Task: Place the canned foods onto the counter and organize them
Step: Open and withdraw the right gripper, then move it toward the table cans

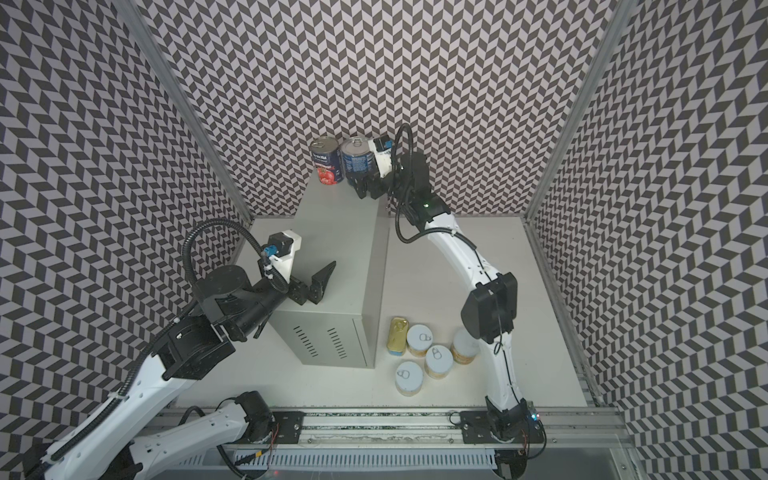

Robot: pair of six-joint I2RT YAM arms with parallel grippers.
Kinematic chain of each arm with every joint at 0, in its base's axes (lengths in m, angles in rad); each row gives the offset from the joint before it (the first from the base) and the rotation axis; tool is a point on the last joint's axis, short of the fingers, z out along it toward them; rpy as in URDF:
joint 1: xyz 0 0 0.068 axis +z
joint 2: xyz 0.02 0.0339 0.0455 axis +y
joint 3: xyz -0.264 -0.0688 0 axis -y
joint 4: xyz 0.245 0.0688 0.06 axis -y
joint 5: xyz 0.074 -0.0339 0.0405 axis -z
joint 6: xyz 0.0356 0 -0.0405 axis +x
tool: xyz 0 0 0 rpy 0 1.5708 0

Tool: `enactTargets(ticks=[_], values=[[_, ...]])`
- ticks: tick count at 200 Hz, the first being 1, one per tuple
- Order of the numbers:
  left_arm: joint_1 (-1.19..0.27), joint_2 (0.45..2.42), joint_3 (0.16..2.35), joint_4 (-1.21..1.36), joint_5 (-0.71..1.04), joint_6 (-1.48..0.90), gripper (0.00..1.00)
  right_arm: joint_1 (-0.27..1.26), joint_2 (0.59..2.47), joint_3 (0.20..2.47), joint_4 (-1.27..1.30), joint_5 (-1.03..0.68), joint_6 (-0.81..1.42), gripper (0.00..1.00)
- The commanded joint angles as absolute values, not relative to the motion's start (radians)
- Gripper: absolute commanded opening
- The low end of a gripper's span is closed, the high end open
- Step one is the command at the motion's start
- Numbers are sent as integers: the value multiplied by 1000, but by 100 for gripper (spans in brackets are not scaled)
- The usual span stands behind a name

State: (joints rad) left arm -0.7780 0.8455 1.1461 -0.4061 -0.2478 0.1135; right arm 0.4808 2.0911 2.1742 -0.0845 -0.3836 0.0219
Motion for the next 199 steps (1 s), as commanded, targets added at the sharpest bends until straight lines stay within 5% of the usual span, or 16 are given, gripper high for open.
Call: enactTargets(ticks=[1, 79, 148, 199], values=[[-773, 851, 1207, -437, -188, 103, 100, 476, 1930, 2047, 22, -357, 12, 99], [-779, 934, 1340, -519, 36, 96, 100, 476, 1439, 1490, 64, -170, 57, 99], [-960, 1048, 1422, -544, 69, 106, 100, 476, 1130, 1229, -362, 302, 195, 99], [-1051, 1114, 1458, -569, 101, 105, 100, 476, 1055, 1106, -642, 453, 438, 99]])
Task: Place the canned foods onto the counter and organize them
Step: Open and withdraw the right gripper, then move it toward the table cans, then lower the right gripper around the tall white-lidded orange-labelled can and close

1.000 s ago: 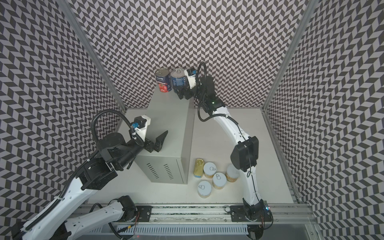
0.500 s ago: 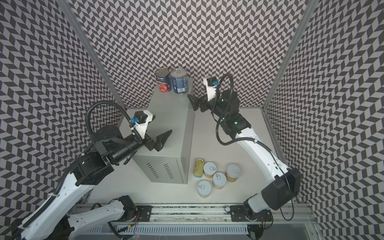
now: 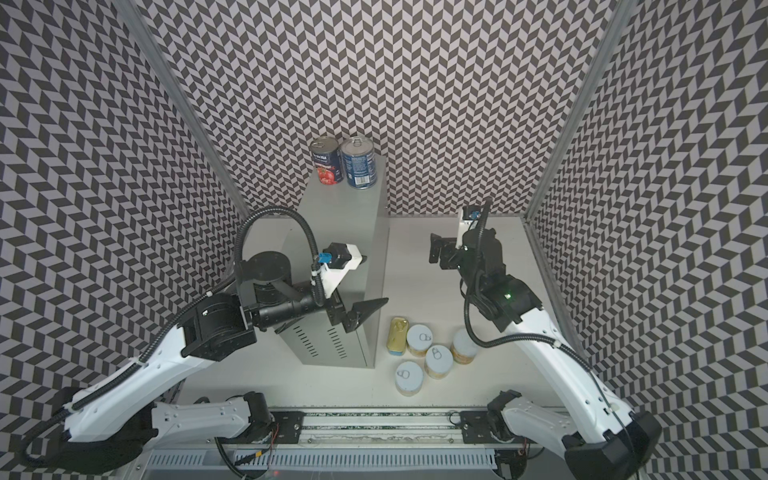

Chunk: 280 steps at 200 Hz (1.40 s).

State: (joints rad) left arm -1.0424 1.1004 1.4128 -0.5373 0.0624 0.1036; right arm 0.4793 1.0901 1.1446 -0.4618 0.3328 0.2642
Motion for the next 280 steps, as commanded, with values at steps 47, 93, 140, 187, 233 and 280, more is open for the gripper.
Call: enactTargets(ticks=[47, 93, 140, 187, 233, 280], values=[[-1068, 1153, 1493, -642, 194, 120, 100, 477, 1016, 995, -795, 351, 578, 100], [-1067, 1118, 1439, -617, 197, 116, 100, 480, 999, 933, -905, 247, 668, 100], [-1057, 1067, 1394, -602, 194, 118, 100, 479, 1020, 846, -949, 212, 735, 99], [-1022, 1021, 1357, -562, 208, 120, 100, 479, 986, 730, -895, 185, 816, 100], [-996, 1017, 1345, -548, 217, 118, 100, 480, 1050, 683, -801, 99, 776, 96], [-978, 1014, 1332, -532, 210, 118, 100, 478, 1062, 670, -693, 143, 730, 75]])
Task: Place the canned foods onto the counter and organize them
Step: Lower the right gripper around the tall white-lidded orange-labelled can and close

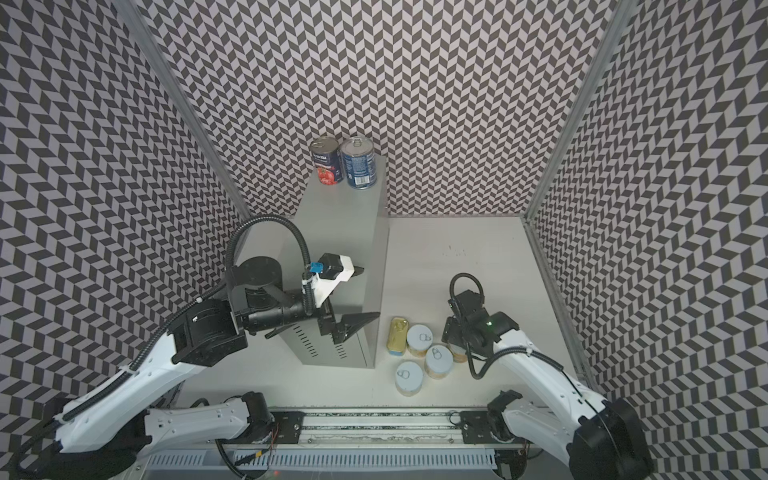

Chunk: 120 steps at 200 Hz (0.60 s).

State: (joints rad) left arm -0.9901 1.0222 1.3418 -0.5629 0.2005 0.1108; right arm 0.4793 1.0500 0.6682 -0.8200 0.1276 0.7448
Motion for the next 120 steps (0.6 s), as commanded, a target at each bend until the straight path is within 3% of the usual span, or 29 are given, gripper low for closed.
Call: enactTargets(ticks=[1, 11, 77, 120], values=[[-977, 1014, 1332, -531, 211, 119, 100, 478, 1063, 670, -689, 143, 729, 75], [-975, 1018, 1330, -530, 215, 118, 100, 480, 1078, 672, -641, 130, 705, 70], [-950, 1012, 1328, -513, 229, 114, 100, 475, 1361, 855, -428, 299, 527, 68], [-948, 1009, 1322, -508, 228, 117, 100, 466, 1565, 991, -362, 265, 439, 78]])
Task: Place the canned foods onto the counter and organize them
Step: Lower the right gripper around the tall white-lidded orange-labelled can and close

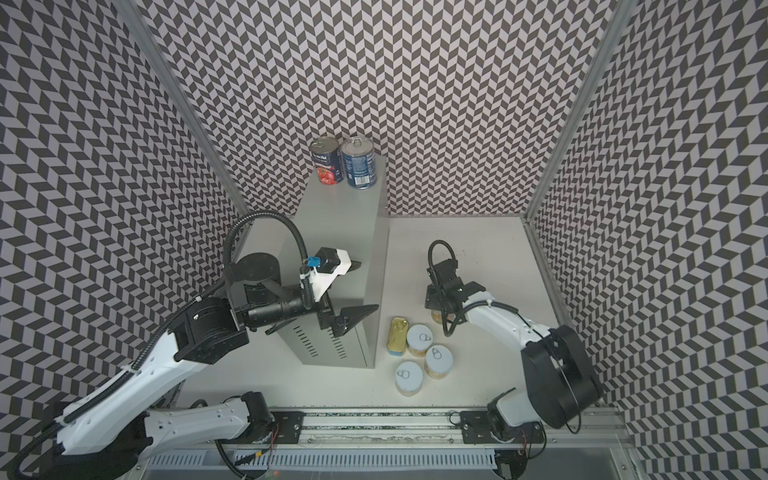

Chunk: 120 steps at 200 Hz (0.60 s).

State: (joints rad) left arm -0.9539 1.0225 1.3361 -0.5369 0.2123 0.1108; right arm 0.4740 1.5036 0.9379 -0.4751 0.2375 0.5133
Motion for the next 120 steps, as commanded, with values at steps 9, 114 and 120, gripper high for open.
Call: enactTargets(ticks=[9, 114, 120], values=[[-948, 1007, 1322, -506, 227, 117, 100, 465, 1583, 1002, -347, 265, 435, 81], [-934, 1013, 1316, -490, 260, 109, 100, 467, 1582, 876, -163, 230, 443, 97], [-934, 1014, 1314, -489, 260, 110, 100, 467, 1583, 867, -147, 234, 442, 97]])
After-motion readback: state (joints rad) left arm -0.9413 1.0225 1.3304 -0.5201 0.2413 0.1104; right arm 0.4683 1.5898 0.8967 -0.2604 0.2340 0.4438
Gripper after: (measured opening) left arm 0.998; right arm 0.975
